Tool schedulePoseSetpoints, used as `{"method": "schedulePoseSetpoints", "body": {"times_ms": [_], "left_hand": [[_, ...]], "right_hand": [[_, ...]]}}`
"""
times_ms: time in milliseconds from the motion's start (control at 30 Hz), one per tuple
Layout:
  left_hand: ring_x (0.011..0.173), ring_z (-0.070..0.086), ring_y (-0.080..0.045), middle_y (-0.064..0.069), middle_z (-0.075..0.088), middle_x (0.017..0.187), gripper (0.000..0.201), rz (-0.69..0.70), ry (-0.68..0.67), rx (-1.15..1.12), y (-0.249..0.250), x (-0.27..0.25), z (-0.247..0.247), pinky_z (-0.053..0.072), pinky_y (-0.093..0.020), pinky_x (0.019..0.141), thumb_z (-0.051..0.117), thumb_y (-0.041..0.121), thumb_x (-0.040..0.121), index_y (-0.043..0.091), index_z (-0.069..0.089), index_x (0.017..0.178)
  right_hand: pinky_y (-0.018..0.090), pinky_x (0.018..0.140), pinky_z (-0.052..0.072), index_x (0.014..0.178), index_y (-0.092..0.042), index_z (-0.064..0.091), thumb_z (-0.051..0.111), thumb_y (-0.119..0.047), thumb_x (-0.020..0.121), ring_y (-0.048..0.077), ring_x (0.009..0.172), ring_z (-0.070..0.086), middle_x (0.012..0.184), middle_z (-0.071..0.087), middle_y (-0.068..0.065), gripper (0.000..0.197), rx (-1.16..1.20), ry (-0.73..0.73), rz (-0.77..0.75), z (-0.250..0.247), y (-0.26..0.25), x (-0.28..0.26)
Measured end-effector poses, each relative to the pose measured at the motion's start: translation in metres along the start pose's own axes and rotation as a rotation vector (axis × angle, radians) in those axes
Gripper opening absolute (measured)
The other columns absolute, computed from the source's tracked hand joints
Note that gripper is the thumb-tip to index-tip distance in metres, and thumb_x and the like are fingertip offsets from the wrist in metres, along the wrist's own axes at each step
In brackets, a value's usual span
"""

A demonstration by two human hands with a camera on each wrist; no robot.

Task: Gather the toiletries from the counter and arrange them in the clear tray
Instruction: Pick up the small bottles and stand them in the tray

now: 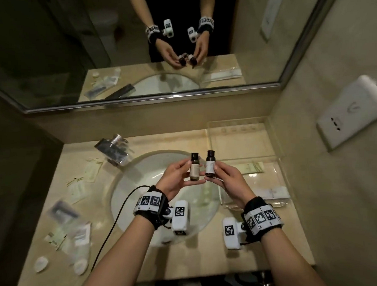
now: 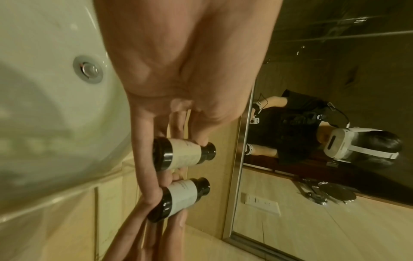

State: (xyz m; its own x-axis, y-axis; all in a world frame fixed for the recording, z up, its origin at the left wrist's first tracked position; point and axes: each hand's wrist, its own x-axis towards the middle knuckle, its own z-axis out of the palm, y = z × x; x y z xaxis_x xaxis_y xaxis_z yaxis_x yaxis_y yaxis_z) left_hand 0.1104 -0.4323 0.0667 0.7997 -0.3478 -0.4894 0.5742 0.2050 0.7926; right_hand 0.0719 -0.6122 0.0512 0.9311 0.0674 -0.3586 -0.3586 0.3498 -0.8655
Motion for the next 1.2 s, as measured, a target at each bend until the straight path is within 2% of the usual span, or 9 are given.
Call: {"method": "schedulePoseSetpoints", "body": {"times_ms": [133,333,500,633,767,867,1000,1100,1200], "left_hand": [[0.101,0.065,-0.038,-0.027,0.062,0.117,0.031,-0.012,0.006,-0.050,-0.004,0.017,0.035,0.054,-0.056,0.086,0.047,0.006,0.098,-0.005,0.047,0.127],[0.089,0.071,-0.030,-0.022,0.063,0.109,0.037,-0.022,0.046,-0.028,-0.012,0.033,0.062,0.056,-0.055,0.083,0.062,0.003,0.089,0.000,0.052,0.125],[0.096,0.068,-0.039,-0.036,0.057,0.121,0.031,-0.102,0.013,-0.034,-0.016,0.049,0.068,0.057,-0.052,0.084,0.052,0.011,0.097,-0.009,0.053,0.120],[0.104,0.064,-0.045,-0.033,0.055,0.119,0.029,-0.175,-0.032,-0.062,-0.019,0.061,0.069,0.057,-0.053,0.082,0.043,0.007,0.100,-0.012,0.047,0.122],[0.096,0.066,-0.043,-0.032,0.056,0.117,0.032,-0.218,-0.071,-0.066,-0.025,0.068,0.074,0.057,-0.054,0.079,0.050,0.002,0.096,-0.008,0.044,0.127],[0.100,0.065,-0.041,-0.029,0.060,0.119,0.037,-0.246,-0.061,0.003,-0.036,0.073,0.080,0.057,-0.054,0.078,0.056,0.003,0.093,-0.004,0.046,0.128],[0.096,0.067,-0.032,-0.023,0.065,0.118,0.035,-0.299,-0.038,0.102,-0.053,0.080,0.095,0.060,-0.044,0.071,0.056,0.007,0.094,0.000,0.051,0.128],[0.097,0.065,-0.033,-0.026,0.062,0.122,0.037,-0.371,-0.021,0.100,-0.064,0.085,0.109,0.060,-0.044,0.069,0.056,0.006,0.094,-0.003,0.050,0.129],[0.098,0.063,-0.034,-0.026,0.061,0.122,0.041,-0.402,-0.010,0.107,-0.074,0.091,0.121,0.060,-0.043,0.069,0.061,0.002,0.090,-0.005,0.048,0.129]], "right_hand": [[0.034,0.094,0.055,0.126,-0.001,0.059,0.053,-0.010,0.099,0.026,0.114,0.066,0.121,0.068,0.016,0.030,-0.026,0.011,-0.026,-0.037,-0.013,-0.007],[0.028,0.081,0.058,0.127,-0.003,0.051,0.059,-0.008,0.095,0.023,0.104,0.071,0.117,0.071,0.012,0.033,0.047,0.162,-0.040,-0.062,-0.018,-0.012],[0.023,0.082,0.057,0.120,-0.001,0.058,0.051,-0.010,0.099,0.025,0.108,0.069,0.120,0.068,0.015,0.023,0.093,0.217,0.047,-0.072,-0.023,-0.013],[0.020,0.082,0.057,0.115,-0.005,0.063,0.056,-0.013,0.097,0.018,0.103,0.070,0.116,0.069,0.013,0.021,0.064,0.290,0.046,-0.076,-0.022,-0.021],[0.022,0.081,0.058,0.122,-0.007,0.057,0.061,-0.013,0.094,0.021,0.101,0.071,0.112,0.072,0.010,0.030,0.028,0.398,0.067,-0.081,-0.013,-0.028],[0.016,0.069,0.055,0.122,-0.008,0.056,0.068,-0.018,0.090,0.017,0.092,0.070,0.105,0.071,0.007,0.036,-0.149,0.558,0.107,-0.093,-0.007,-0.032],[0.029,0.080,0.055,0.118,-0.005,0.062,0.070,-0.017,0.087,0.019,0.086,0.067,0.103,0.071,0.009,0.034,-0.340,0.767,0.179,-0.120,0.001,-0.032],[0.027,0.077,0.051,0.113,-0.005,0.063,0.069,-0.018,0.087,0.017,0.079,0.064,0.098,0.070,0.007,0.030,-0.464,0.866,0.222,-0.136,0.001,-0.028],[0.032,0.083,0.052,0.110,-0.005,0.063,0.068,-0.020,0.086,0.023,0.089,0.066,0.101,0.071,0.009,0.029,-0.677,0.904,0.194,-0.149,0.005,-0.018]]}}
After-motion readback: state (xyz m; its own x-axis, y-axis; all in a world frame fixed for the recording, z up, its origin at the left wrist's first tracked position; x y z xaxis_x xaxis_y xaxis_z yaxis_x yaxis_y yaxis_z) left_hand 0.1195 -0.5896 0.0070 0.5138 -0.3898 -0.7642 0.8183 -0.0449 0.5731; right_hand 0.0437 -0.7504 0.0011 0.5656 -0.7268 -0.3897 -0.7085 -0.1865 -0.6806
